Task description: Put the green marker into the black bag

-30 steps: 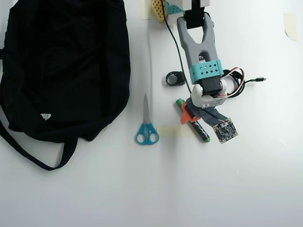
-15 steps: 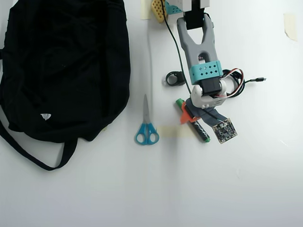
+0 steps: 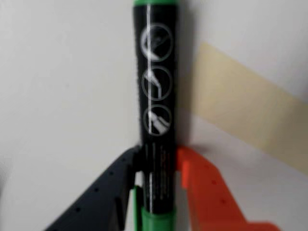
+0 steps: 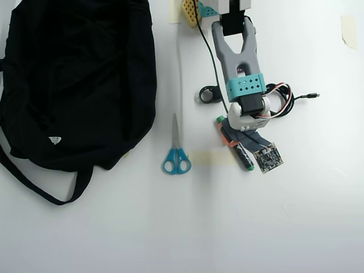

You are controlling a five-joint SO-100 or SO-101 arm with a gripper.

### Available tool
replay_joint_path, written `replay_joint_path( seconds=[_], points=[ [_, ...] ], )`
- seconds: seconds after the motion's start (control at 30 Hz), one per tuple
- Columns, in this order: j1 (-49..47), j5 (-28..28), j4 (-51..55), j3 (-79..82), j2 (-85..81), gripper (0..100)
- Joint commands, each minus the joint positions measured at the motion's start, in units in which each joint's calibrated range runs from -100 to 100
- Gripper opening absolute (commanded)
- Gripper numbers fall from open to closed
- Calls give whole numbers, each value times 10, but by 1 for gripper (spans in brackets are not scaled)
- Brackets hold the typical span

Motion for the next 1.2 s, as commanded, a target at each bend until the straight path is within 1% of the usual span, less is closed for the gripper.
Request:
replay_joint_path(
  seconds=[0.0, 0.73, 0.77, 0.8, 0.97, 1.17],
  points=[
    [-4, -2, -7, -20, -5, 2],
    [-5, -2, 1, -23, -18, 2],
    [-5, -2, 8, -32, -18, 2],
    [-5, -2, 41, -58, -18, 2],
    [-6, -2, 141, -132, -18, 2],
    [-12, -2, 204, -191, -18, 2]
  ],
)
